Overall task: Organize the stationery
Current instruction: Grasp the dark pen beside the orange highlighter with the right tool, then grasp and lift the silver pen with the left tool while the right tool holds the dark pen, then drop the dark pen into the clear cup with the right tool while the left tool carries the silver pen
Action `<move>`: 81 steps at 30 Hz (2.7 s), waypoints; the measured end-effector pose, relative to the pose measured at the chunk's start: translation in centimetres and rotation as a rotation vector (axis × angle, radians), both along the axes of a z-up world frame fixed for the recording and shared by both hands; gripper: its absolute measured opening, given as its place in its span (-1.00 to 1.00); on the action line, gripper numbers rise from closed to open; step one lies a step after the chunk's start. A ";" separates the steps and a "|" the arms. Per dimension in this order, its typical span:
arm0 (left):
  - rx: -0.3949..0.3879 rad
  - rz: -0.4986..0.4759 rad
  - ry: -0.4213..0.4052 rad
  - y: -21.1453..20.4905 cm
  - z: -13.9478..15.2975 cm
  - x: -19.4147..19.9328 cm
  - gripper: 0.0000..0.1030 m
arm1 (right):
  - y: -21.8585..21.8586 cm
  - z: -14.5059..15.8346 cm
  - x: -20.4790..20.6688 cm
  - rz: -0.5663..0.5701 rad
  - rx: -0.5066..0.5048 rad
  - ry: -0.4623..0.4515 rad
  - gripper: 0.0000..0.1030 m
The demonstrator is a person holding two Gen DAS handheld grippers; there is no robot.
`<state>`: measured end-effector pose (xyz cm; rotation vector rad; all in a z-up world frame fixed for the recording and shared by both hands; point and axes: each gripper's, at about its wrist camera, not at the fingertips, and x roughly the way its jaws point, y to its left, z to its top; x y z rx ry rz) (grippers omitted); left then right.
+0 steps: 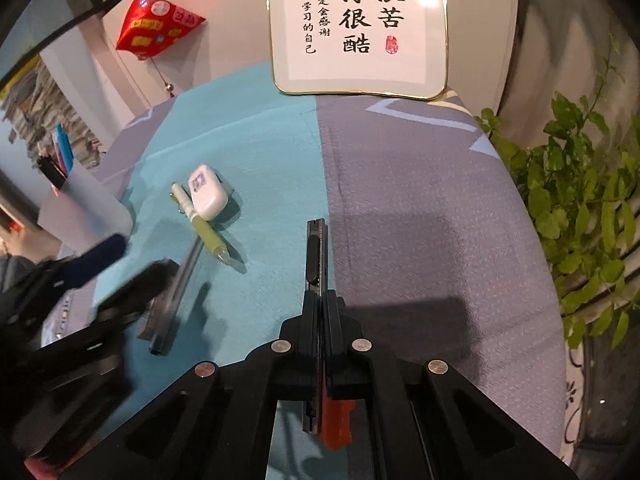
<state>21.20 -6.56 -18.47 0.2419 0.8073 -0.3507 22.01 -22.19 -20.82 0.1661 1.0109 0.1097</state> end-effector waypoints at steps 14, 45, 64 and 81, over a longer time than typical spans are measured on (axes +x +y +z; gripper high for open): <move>-0.018 0.028 0.107 -0.4 -2.3 3.3 -0.71 | -0.3 -0.4 2.1 0.019 -0.020 -0.001 -0.71; -0.155 0.132 0.169 11.2 -2.3 -8.6 -0.86 | 7.2 1.2 -4.2 0.299 0.035 0.000 -0.77; -0.079 0.092 0.140 8.9 -2.6 -4.4 -0.87 | 9.6 -0.7 -2.8 0.303 -0.083 0.077 -0.56; -0.211 0.142 0.030 12.1 3.4 -7.5 -0.86 | 9.7 4.8 -4.6 0.310 -0.048 -0.078 -0.77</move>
